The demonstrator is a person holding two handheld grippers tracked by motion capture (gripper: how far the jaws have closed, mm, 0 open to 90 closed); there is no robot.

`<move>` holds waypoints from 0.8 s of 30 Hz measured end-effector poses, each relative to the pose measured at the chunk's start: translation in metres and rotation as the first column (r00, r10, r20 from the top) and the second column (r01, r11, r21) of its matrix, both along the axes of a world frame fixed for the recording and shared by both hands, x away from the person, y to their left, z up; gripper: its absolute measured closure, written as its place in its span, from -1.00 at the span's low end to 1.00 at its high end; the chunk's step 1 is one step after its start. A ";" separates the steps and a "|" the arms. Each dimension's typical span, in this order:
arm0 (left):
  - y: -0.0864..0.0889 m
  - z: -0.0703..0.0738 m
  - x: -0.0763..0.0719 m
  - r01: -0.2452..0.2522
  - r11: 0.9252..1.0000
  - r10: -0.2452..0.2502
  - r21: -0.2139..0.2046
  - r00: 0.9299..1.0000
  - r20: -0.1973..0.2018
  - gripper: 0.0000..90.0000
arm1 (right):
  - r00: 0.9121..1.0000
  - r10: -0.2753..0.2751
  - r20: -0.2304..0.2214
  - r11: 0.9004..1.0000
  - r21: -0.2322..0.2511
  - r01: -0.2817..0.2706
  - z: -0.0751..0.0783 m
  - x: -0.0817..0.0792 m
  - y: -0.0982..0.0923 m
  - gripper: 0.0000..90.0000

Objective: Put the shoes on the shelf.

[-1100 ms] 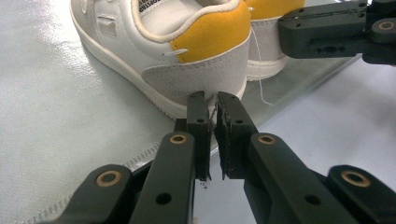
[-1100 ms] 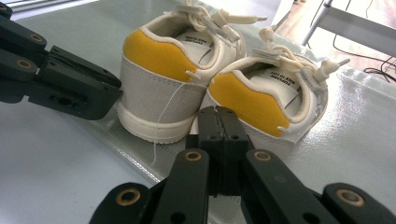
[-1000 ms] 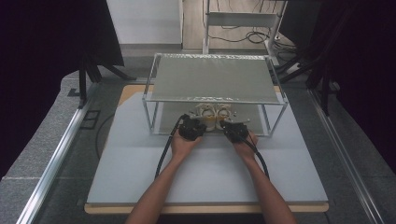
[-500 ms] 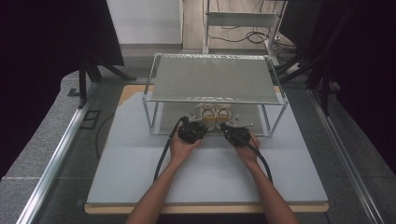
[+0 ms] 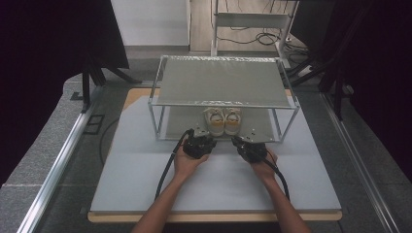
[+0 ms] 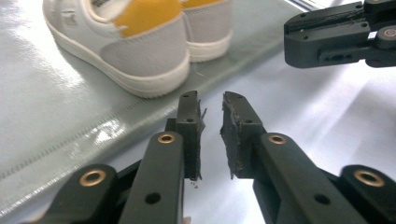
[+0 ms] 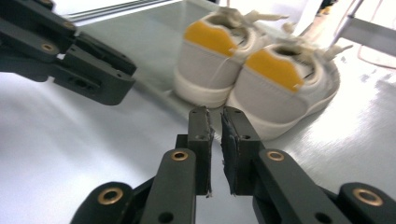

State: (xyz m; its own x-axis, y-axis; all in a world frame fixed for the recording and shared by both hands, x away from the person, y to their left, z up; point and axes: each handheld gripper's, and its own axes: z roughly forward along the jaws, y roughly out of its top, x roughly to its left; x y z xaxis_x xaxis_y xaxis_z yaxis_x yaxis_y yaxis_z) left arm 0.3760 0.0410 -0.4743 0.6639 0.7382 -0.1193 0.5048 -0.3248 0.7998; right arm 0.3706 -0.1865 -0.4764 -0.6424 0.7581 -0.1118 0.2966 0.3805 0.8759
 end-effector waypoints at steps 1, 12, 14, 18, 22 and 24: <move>0.001 0.000 -0.003 0.007 1.000 -0.007 -0.006 1.000 -0.001 0.65 | 1.000 0.006 -0.012 1.000 0.008 -0.006 0.000 -0.003 -0.001 0.77; 0.026 0.005 -0.040 0.019 0.998 -0.019 -0.062 1.000 -0.007 0.24 | 0.996 0.080 -0.039 0.996 0.035 -0.079 0.003 -0.037 -0.009 0.48; 0.033 0.004 -0.048 0.022 0.998 -0.022 -0.055 1.000 -0.007 0.20 | 0.996 0.086 -0.037 0.996 0.034 -0.084 0.004 -0.043 -0.011 0.43; 0.046 0.001 -0.062 0.019 0.998 -0.020 -0.053 1.000 -0.006 0.18 | 0.995 0.091 -0.042 0.996 0.008 -0.091 0.002 -0.057 -0.017 0.39; 0.062 -0.005 -0.077 0.017 0.998 -0.017 -0.052 1.000 -0.008 0.16 | 0.995 0.088 -0.047 0.996 0.005 -0.088 0.002 -0.067 -0.025 0.36; 0.070 -0.009 -0.084 0.006 0.998 -0.007 -0.058 1.000 -0.013 0.15 | 0.996 0.076 -0.050 0.997 0.000 -0.076 0.000 -0.072 -0.031 0.32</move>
State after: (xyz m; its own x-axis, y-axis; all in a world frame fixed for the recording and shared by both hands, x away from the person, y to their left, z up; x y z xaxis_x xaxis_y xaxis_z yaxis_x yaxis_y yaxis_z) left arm 0.2919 0.1112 -0.4832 0.6669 0.7253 -0.1708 0.5134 -0.2812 0.8108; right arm 0.2982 -0.2173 -0.4762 -0.7031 0.7067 -0.0790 0.3104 0.4050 0.8600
